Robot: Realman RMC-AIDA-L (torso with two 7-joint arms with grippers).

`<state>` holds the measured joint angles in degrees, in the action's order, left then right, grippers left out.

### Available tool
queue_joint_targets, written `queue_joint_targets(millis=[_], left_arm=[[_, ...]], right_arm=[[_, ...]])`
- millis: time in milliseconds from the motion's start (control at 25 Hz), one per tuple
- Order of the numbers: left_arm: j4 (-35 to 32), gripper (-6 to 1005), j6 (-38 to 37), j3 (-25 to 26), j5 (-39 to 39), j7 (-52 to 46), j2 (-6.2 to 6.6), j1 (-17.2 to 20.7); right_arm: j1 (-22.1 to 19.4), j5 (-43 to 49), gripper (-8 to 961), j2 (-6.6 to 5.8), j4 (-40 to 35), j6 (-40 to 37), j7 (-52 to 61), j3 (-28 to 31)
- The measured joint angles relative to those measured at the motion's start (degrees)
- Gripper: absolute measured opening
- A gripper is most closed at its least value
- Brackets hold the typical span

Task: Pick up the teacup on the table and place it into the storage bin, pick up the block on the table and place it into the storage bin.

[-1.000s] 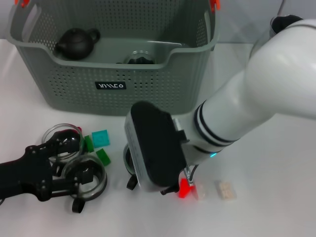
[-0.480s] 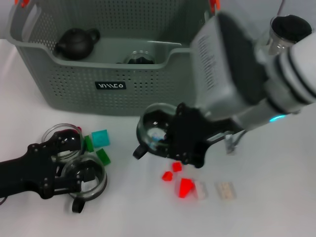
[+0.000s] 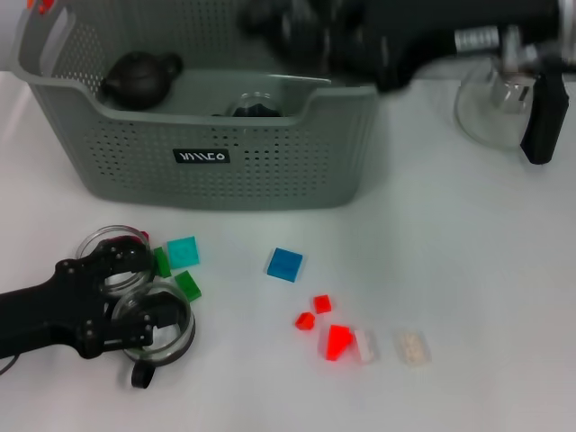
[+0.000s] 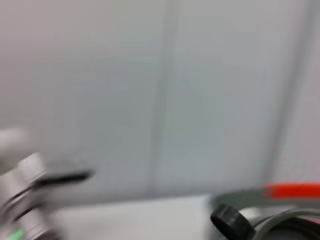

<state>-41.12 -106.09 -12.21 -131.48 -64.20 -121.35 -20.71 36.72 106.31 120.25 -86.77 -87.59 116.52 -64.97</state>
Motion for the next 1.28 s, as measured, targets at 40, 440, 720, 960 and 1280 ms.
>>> queue_joint_targets(millis=[40, 440, 720, 960, 1280], left_arm=[[-0.01, 873, 0.01, 0.01, 0.00, 0.00, -0.03, 0.01], [0.99, 872, 0.03, -0.01, 0.00, -0.05, -0.12, -0.46], [1.14, 872, 0.09, -0.01, 0.06, -0.05, -0.17, -0.42], [1.39, 872, 0.10, 0.00, 0.09, -0.05, -0.28, -0.39], [1.95, 872, 0.59, 0.00, 0.09, -0.03, -0.30, -0.61]], right_arm=[[0.10, 0.08, 56, 0.02, 0.16, 2.76, 0.68, -0.15], [15.48, 16.51, 57, -0.37, 19.79, 23.46, 11.79, -1.74], [27.52, 27.25, 57, -0.78, 40.30, 34.08, 12.35, -1.21], [31.81, 29.57, 57, 0.04, 50.40, 45.04, 11.32, -3.21], [35.94, 29.18, 57, 0.61, 61.12, 54.78, 11.74, -6.41]])
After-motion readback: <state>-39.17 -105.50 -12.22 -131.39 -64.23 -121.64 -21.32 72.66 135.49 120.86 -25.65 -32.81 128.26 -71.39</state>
